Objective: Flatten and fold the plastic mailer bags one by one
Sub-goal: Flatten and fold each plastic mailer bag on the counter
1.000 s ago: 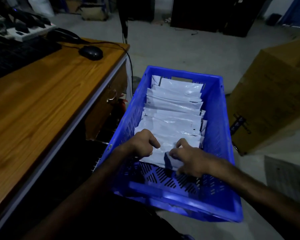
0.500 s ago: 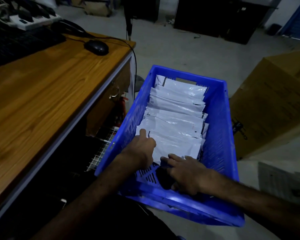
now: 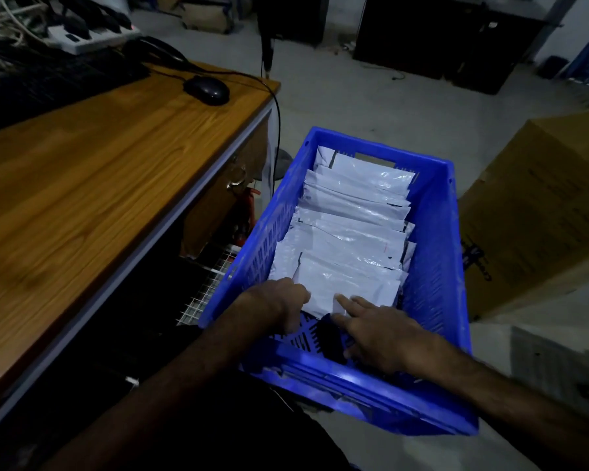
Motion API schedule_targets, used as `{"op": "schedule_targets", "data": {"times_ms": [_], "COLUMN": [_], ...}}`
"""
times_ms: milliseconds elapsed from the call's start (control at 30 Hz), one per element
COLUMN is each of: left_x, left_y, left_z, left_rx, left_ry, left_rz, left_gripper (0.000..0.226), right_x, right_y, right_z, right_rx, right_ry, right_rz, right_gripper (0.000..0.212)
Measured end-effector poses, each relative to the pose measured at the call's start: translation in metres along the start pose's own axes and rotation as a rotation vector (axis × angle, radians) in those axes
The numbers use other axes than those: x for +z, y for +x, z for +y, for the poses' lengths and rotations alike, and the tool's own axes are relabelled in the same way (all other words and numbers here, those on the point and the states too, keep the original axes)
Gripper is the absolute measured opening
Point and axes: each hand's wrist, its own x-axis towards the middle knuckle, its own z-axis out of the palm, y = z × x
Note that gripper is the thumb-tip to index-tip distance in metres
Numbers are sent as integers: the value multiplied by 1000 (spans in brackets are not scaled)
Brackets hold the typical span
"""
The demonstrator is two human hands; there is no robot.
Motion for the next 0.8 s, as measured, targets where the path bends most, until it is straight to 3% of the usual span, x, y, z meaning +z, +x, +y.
{"op": "schedule_targets", "data": {"times_ms": [133, 267, 467, 633, 800], "left_x": [-3, -12, -27, -27, 18], "left_y": [-7, -33, -89, -168, -277], "left_z": [-2, 0, 5, -4, -41], "left_rx": [-13, -2, 79, 119, -44], "left_ry": [-76, -304, -574, -851, -933], "left_rz": [20, 73, 530, 919, 1216], "left_gripper": [78, 74, 50, 30, 26], "right_x": [-9, -11, -18, -68, -108], "right_y": [-8, -18, -25, -35, -34], "right_z": [3, 4, 5, -50, -151], "right_rx": [-9, 31, 105, -84, -513], "right_ry": [77, 209, 503, 782, 922], "right_rz": [24, 160, 664, 1027, 1060], "right_gripper": [64, 48, 35, 20, 17]}}
